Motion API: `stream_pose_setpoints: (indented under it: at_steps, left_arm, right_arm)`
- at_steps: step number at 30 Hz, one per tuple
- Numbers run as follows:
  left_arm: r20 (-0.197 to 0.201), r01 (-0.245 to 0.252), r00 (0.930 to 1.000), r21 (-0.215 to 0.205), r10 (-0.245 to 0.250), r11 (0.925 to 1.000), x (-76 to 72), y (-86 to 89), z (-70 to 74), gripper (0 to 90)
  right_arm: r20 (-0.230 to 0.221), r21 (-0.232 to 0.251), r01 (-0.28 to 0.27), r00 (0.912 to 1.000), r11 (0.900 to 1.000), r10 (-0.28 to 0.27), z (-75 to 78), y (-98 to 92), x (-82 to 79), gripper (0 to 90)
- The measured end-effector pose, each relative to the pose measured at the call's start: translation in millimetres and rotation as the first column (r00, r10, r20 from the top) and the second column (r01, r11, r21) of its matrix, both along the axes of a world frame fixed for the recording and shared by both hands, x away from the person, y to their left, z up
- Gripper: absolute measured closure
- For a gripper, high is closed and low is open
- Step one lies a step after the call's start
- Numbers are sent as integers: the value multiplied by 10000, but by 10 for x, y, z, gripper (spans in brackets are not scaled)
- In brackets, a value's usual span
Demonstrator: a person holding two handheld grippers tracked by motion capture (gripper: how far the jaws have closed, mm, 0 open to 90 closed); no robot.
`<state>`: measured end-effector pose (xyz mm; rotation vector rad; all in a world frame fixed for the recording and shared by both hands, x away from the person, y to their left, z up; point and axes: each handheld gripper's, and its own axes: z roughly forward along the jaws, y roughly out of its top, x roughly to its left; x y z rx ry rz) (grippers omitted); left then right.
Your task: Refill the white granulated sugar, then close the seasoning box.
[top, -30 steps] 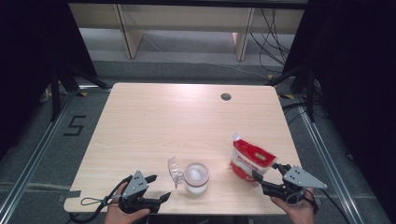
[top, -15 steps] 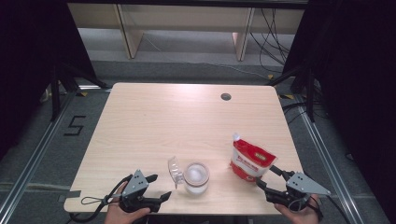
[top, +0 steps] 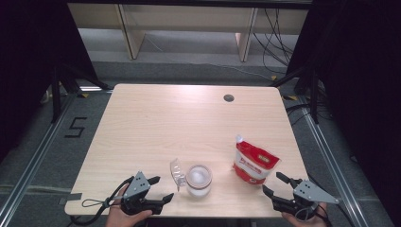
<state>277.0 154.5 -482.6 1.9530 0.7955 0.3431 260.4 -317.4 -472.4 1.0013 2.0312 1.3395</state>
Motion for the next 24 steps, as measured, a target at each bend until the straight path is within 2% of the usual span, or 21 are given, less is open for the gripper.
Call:
stream_pose_setpoints:
  at_steps: [1, 3, 5, 7, 8, 9, 10, 11, 12, 13, 14, 15, 17, 19, 20, 21, 22, 23, 24]
  left_arm:
    - [-47, -31, 10000, -176, 30, 9998, -12, -12, 6, 242]
    - [12, -24, 10000, -56, 24, 10000, -10, -2, 20, 242]
    - [-1, -44, 10000, -245, 44, 9997, -10, -7, 23, 243]
    - [174, 96, 9998, -80, -95, 9999, 4, 1, 33, 263]
    - [110, 21, 9999, -204, -19, 9998, -1, -17, 28, 263]
    - [156, 32, 9999, 112, -34, 9999, 2, -8, 37, 269]
    - [251, 109, 9996, 165, -113, 9998, 12, -4, 36, 283]
    - [210, 79, 9997, -22, -79, 10000, 3, -16, 35, 302]
    - [62, -44, 10000, -155, 45, 9999, -10, -25, 35, 324]
    - [122, -28, 9999, -206, 31, 9998, -10, -27, 39, 374]
    - [222, -70, 9997, -98, 72, 9999, -20, -23, 54, 374]
    - [353, -18, 9994, -186, 24, 9998, -28, -27, 56, 434]
    - [567, 124, 9983, -99, -118, 9999, -40, -28, 64, 514]
    - [691, 130, 9975, -196, -117, 9997, -57, -44, 63, 592]
    - [773, 142, 9969, -4, -141, 9999, -61, -36, 74, 630]
    - [821, 135, 9965, -112, -125, 9998, -62, -42, 75, 661]
    - [819, 124, 9966, -178, -109, 9998, -65, -44, 80, 695]
    - [880, 127, 9961, -157, -112, 9998, -65, -39, 92, 732]
    - [873, 150, 9961, -255, -127, 9996, -66, -40, 100, 756]
  right_arm:
    - [115, -49, -58, 9999, 10000, 58, -2, -1, 1, 312]
    - [-131, -58, 74, 9999, 10000, -74, 4, 0, -34, 312]
    - [-50, -137, 33, 10000, 9999, -34, -4, -14, -30, 311]
    - [54, -324, -151, 9999, 9994, 153, -19, -48, -5, 311]
    - [54, -324, -151, 9999, 9994, 153, -19, -48, -5, 311]
    - [-2, -293, -117, 9999, 9995, 117, -23, -50, -7, 312]
    - [-48, -260, -115, 9999, 9996, 114, -24, -55, -11, 311]
    - [-26, -249, -41, 10000, 9997, 41, -24, -57, -11, 312]
    - [9, -300, 27, 10000, 9995, -27, -23, -64, -14, 312]
    - [-277, -53, 209, 9994, 9998, -210, -26, -56, -42, 312]
    - [-277, -53, 209, 9994, 9998, -210, -26, -56, -42, 312]
    - [-214, -66, 153, 9997, 9999, -154, -24, -66, -34, 312]
    - [17, -202, 97, 10000, 9997, -97, -29, -83, -20, 312]
    - [36, -213, -15, 10000, 9998, 16, -32, -88, -19, 312]
    - [174, -270, -27, 9998, 9996, 32, -33, -93, -18, 312]
    - [143, -309, -21, 9999, 9995, 25, -27, -96, -27, 312]
    - [-104, -194, 104, 9999, 9998, -106, -25, -90, -47, 312]
    - [-95, -215, 173, 9998, 9996, -175, -25, -94, -54, 313]
    - [-295, -41, 251, 9992, 9997, -252, -26, -88, -68, 312]
